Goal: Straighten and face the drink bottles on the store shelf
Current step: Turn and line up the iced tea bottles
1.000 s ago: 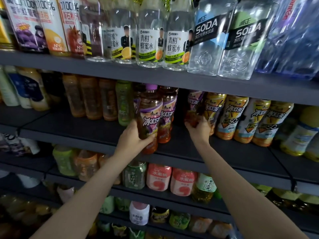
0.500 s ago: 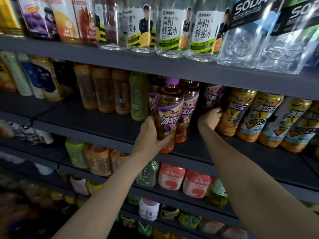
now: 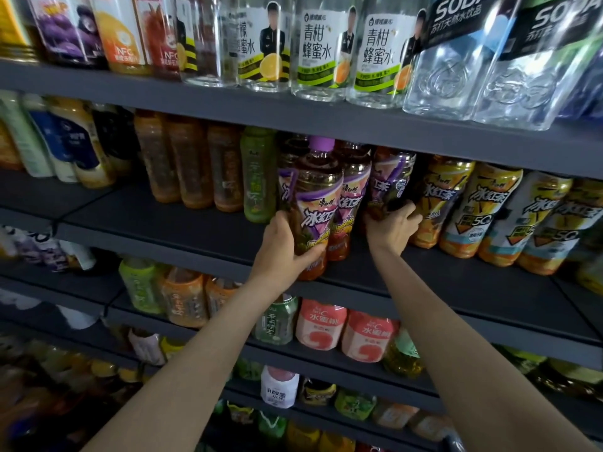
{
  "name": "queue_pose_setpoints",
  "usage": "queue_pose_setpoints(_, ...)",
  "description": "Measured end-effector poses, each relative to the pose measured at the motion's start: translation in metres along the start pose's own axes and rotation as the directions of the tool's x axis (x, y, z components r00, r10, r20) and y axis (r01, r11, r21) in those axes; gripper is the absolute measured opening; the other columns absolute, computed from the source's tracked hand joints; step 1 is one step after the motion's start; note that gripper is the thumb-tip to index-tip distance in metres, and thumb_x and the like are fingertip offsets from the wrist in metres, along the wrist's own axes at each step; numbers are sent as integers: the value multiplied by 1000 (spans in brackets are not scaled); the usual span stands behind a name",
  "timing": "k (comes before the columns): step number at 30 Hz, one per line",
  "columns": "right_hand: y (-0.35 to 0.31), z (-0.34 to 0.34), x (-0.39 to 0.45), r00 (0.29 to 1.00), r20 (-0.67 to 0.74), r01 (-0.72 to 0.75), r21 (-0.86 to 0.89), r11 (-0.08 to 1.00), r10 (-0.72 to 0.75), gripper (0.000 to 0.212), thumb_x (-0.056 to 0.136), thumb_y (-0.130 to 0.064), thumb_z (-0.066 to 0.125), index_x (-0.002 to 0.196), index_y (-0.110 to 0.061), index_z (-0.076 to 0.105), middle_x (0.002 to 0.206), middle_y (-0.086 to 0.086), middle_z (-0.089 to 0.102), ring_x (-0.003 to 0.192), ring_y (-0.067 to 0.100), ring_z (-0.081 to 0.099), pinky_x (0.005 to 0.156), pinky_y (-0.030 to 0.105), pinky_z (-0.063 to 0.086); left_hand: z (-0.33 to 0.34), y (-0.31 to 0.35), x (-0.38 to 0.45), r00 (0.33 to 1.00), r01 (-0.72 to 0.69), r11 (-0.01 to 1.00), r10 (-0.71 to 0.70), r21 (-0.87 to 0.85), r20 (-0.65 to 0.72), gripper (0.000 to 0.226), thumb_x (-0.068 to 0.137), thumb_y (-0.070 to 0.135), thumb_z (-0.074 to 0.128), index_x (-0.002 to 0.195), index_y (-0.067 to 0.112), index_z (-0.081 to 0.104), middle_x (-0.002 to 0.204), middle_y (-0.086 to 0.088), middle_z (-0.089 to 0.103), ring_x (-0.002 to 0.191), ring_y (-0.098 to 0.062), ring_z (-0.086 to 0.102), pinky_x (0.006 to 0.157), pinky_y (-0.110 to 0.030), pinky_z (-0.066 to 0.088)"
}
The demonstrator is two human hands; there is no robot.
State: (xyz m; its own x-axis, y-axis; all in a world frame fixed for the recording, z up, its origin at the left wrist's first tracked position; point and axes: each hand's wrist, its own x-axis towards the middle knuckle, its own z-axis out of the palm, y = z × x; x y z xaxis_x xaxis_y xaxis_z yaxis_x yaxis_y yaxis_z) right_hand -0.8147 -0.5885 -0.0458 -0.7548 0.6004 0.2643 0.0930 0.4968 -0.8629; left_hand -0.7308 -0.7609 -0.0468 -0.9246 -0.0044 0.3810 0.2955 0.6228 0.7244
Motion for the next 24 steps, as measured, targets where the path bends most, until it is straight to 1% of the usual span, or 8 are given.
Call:
queue_pose_setpoints(2,-9,0,7,999,47,8,66,998,-11,80,77,-18,76,138,1,28,139,20,35,130,34,34,105,38,32,-1,3,0,1000,20,1000,-20,-3,9,69,82,37,68,131,9,30,132,-7,40,123,-17,37,91,-20,31)
queue_pose_setpoints(4,-17,-3,15,998,63,1,109,994,-8,69,78,-18,75,131,2,35,136,19,43,127,32,41,100,36,35,-2,7,-1,999,49,999,-49,6,17,68,82,36,68,131,9,29,133,-8,40,124,-19,37,94,-25,33)
queue_pose_setpoints(6,-19,-11,13,996,82,20,60,998,-25,61,80,-20,74,125,2,39,133,18,46,123,32,45,95,36,38,-3,10,-2,997,69,997,-69,24,18,68,83,36,68,131,8,29,132,-9,40,125,-21,37,97,-30,36)
queue_pose_setpoints(9,-16,-23,1,987,117,108,-11,994,-106,61,79,-24,75,122,2,40,130,18,48,120,34,47,90,38,40,-3,10,-2,998,67,997,-68,35,11,68,81,37,69,130,7,32,130,-9,44,125,-22,40,97,-34,39)
queue_pose_setpoints(12,-10,-40,-11,980,131,149,4,989,-149,63,75,-25,78,118,1,41,124,18,53,116,35,50,88,39,42,-11,12,-3,998,69,998,-69,-1,-3,67,77,38,73,128,12,39,126,-5,54,118,-23,50,94,-36,44)
queue_pose_setpoints(16,1,-72,-22,976,92,198,-1,980,-197,63,74,-21,79,119,3,42,121,21,57,115,35,52,88,35,41,-8,29,-13,996,-33,999,35,-34,77,65,76,33,75,129,14,44,128,-2,55,119,-21,51,94,-30,42)
queue_pose_setpoints(19,12,-98,-27,986,58,153,15,988,-154,63,75,-17,78,119,4,39,122,22,55,116,36,52,89,37,43,11,48,-18,990,-68,995,76,-66,120,58,78,30,74,126,13,46,126,-2,56,118,-20,51,90,-23,39)
queue_pose_setpoints(24,38,-150,-21,995,-30,98,-48,994,-100,75,72,-17,80,128,4,35,124,22,53,118,38,49,95,47,44,50,76,-10,983,-74,995,84,-65,164,60,79,30,73,128,11,44,128,-7,54,120,-23,50,95,-29,40)
